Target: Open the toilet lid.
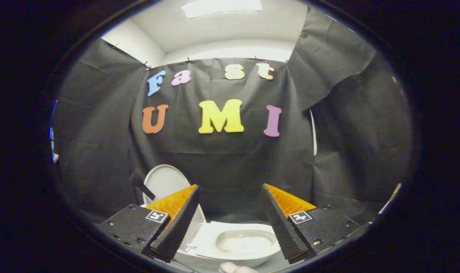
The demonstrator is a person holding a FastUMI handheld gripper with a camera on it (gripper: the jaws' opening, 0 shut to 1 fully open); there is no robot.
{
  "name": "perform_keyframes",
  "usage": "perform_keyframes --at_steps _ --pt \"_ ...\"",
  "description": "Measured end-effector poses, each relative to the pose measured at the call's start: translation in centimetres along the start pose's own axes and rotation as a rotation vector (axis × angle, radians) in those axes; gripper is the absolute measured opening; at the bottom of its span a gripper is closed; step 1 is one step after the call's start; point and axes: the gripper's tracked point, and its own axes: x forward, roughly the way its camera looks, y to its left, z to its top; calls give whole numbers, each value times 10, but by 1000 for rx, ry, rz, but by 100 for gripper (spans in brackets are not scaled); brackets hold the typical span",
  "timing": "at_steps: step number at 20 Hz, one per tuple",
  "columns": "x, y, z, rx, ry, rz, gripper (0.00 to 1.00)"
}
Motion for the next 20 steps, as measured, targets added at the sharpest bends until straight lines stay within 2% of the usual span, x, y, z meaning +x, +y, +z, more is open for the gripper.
perform_keyframes --at_steps 4,9,12,20 --pt "-16 -73 -39 13 38 -98 100" --pt "-27 -122 -76 61 76 -162 100" --pt "-27 -130 -87 26 84 -176 100" --pt "-26 -123 -101 39 120 -129 100"
